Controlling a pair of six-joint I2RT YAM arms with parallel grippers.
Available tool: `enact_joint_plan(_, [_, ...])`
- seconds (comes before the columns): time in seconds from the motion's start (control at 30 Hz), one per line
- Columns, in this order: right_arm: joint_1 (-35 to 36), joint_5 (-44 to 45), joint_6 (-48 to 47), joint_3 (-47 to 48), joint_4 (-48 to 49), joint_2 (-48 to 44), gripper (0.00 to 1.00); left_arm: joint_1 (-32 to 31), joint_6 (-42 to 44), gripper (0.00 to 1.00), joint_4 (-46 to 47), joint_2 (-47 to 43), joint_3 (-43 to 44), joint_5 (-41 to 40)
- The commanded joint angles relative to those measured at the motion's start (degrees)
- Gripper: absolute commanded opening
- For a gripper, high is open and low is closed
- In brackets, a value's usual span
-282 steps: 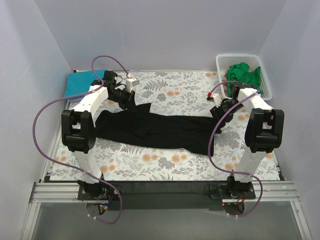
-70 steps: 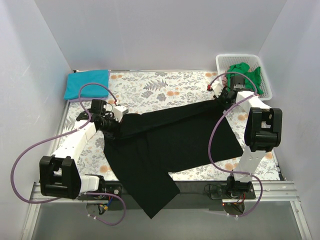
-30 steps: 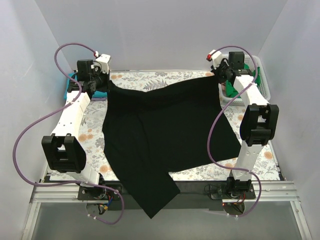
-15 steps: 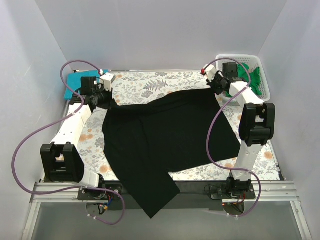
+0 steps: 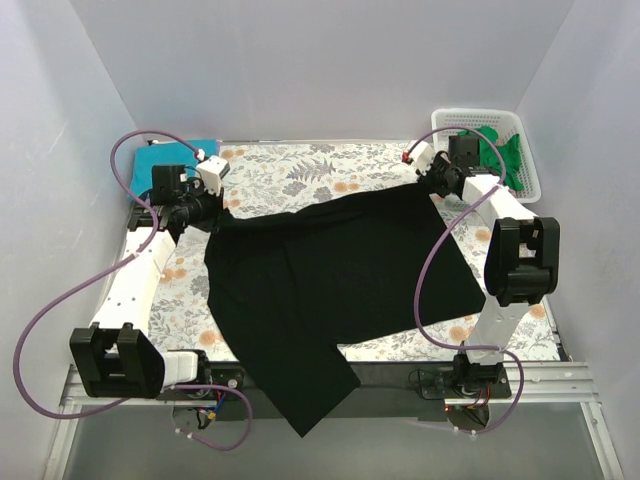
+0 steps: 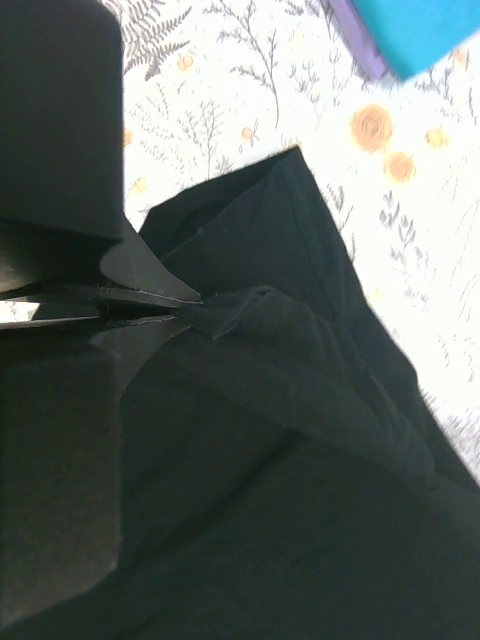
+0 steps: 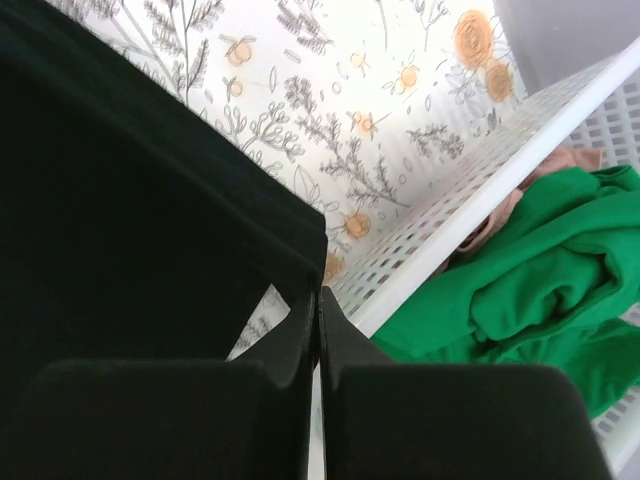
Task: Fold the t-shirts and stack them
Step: Fold the tshirt
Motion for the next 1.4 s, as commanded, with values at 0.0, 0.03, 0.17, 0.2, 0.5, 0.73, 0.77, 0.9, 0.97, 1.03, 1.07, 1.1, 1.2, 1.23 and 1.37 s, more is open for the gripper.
enact_joint_plan(0.0, [-0.4,1.7,-4.3,-3.0,3.5,-2.5,0.01,0.1,3.3,0.0,-6.0,-3.0,-1.5,4.5])
enact_joint_plan(0.03, [-0.4,1.8,-4.6,-3.4,3.7,-2.5,0.01,0.1,4.3,0.0,-7.0,-3.4,-2.8,4.8])
enact_joint_plan(0.17, [-0.4,1.9,-5.7,-5.0,4.2,-2.2,0.01,0.0,6.1,0.0,-8.1,-3.6,-6.4,4.7])
enact_joint_plan(0.2, [-0.4,2.0,-5.8,-5.2,4.3,-1.9,0.01,0.0,6.3,0.0,-8.1,-3.3,-7.0,4.4])
enact_joint_plan(0.5, [-0.5,3.9,-10.0,-10.2,5.9,-1.3,0.01,-0.7,7.9,0.0,-5.4,0.6,-13.4,2.4])
enact_joint_plan(0.73, [-0.3,5.6,-12.7,-13.5,7.3,-1.6,0.01,-2.0,9.0,0.0,-6.6,1.9,-15.0,2.1])
enact_joint_plan(0.77, [-0.3,5.7,-12.8,-13.5,7.6,-1.6,0.01,-2.1,9.1,0.0,-7.0,1.8,-15.0,2.2])
enact_joint_plan(0.9, [0.0,6.0,-12.6,-13.5,7.7,-1.4,0.01,-3.6,9.2,0.0,-8.5,0.6,-15.0,2.4])
enact_joint_plan(0.97, [0.1,6.0,-12.5,-13.3,7.7,-1.3,0.01,-4.0,7.7,0.0,-8.8,-0.5,-13.4,2.7])
enact_joint_plan(1.03, [0.1,5.9,-12.1,-13.2,7.7,-1.4,0.01,-4.3,6.3,0.0,-10.2,-0.9,-11.0,4.1])
enact_joint_plan(1.07, [0.1,5.9,-12.1,-13.2,7.7,-1.4,0.01,-4.5,5.2,0.0,-11.1,-0.9,-8.3,4.8])
enact_joint_plan(1.1, [0.1,5.9,-12.0,-13.2,7.7,-1.4,0.01,-4.8,4.8,0.0,-12.0,-0.7,-7.2,5.4])
enact_joint_plan(1.2, [0.1,5.9,-11.8,-13.1,7.7,-1.5,0.01,-5.9,4.1,0.0,-14.3,-0.8,-5.4,5.7])
enact_joint_plan(1.23, [0.1,5.8,-11.9,-13.2,7.7,-1.6,0.01,-6.1,4.3,0.0,-14.8,-0.9,-5.7,5.4])
enact_joint_plan(1.37, [0.2,5.8,-11.7,-12.9,7.7,-1.6,0.01,-6.2,6.0,0.0,-15.3,-0.9,-8.2,4.2])
